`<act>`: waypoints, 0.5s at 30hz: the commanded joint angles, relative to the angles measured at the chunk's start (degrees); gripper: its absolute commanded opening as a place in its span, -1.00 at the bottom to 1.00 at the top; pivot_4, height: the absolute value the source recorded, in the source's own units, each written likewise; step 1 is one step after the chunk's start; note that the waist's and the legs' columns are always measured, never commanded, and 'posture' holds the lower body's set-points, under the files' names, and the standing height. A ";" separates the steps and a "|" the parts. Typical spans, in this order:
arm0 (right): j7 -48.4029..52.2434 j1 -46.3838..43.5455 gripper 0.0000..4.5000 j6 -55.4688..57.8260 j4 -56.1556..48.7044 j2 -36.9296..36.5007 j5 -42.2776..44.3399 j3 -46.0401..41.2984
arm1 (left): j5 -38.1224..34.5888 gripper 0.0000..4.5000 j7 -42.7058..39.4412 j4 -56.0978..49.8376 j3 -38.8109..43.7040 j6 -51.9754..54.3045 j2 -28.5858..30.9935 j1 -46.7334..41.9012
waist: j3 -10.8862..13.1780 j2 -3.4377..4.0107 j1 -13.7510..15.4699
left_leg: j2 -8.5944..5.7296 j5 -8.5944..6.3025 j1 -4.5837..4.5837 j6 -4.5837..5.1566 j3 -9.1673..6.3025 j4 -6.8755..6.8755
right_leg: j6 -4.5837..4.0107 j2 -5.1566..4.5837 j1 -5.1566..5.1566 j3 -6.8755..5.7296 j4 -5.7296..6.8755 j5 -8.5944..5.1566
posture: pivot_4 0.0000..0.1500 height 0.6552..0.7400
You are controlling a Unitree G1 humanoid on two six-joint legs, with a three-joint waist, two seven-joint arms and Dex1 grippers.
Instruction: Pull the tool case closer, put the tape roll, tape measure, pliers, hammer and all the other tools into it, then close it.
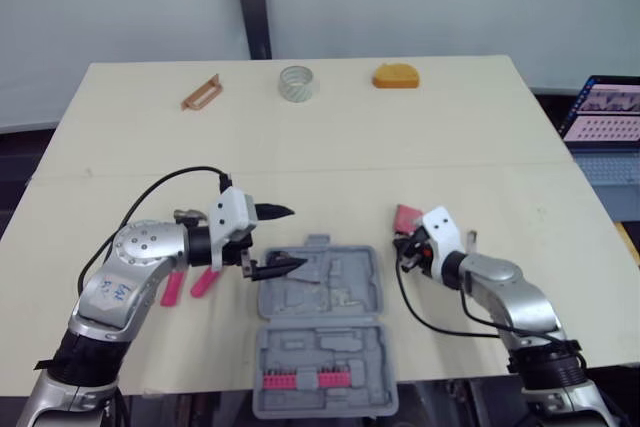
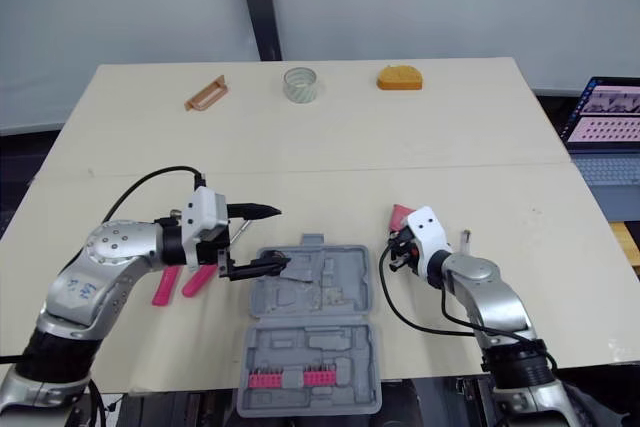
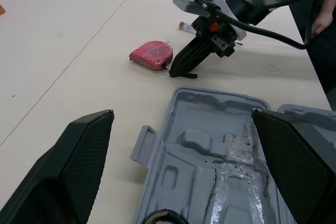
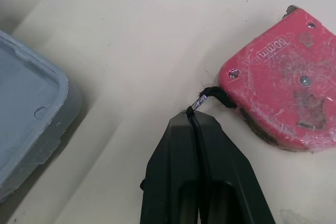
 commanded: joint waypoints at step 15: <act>7.76 17.64 -0.97 6.55 -18.41 -9.40 7.65 -3.35 | 3.49 1.00 -9.01 1.00 -4.56 -5.00 4.28 2.35 | -0.01 -0.01 0.43 | 0.00 0.00 -0.02 0.00 -0.01 -0.01 | 0.00 0.00 0.00 -0.01 -0.03 0.00 | 1.00 1.00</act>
